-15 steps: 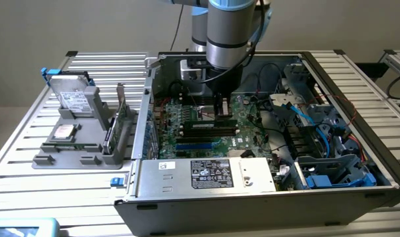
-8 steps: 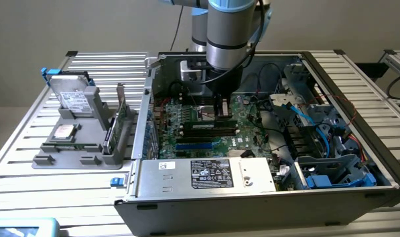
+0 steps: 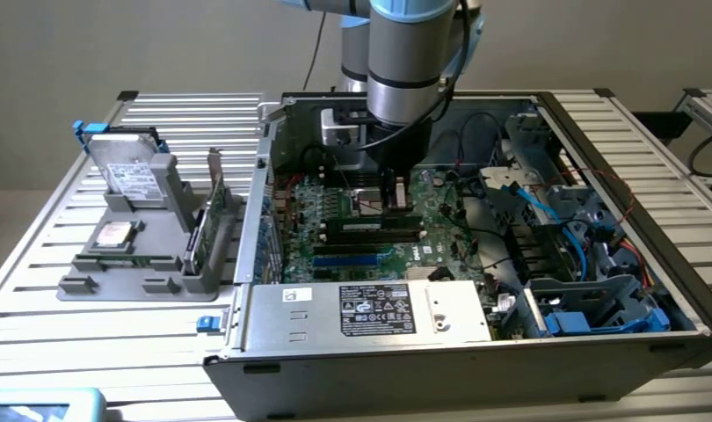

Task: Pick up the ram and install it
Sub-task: 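Insert the ram into the slot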

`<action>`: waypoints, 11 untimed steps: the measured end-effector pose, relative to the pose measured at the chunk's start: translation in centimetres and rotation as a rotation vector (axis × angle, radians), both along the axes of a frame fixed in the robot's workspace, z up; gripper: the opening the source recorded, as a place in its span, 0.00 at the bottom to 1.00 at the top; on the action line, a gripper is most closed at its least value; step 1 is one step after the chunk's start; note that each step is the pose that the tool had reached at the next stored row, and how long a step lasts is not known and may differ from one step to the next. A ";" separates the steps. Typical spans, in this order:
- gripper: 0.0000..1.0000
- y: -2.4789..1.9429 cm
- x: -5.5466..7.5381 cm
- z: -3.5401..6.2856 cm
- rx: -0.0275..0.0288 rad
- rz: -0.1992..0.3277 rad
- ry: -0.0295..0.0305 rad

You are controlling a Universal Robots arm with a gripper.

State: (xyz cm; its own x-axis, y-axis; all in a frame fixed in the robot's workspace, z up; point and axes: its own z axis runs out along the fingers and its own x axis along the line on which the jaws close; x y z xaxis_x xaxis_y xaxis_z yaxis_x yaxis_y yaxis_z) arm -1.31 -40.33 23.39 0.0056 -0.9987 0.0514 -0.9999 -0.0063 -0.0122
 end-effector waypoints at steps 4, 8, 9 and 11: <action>0.14 0.00 0.0 -0.20 0.0000 0.000 -0.0001; 0.14 0.01 0.0 -0.36 0.0000 0.000 -0.0001; 0.14 0.00 0.0 -0.40 -0.0001 0.000 -0.0001; 0.14 0.00 0.0 -0.40 -0.0003 0.000 0.0000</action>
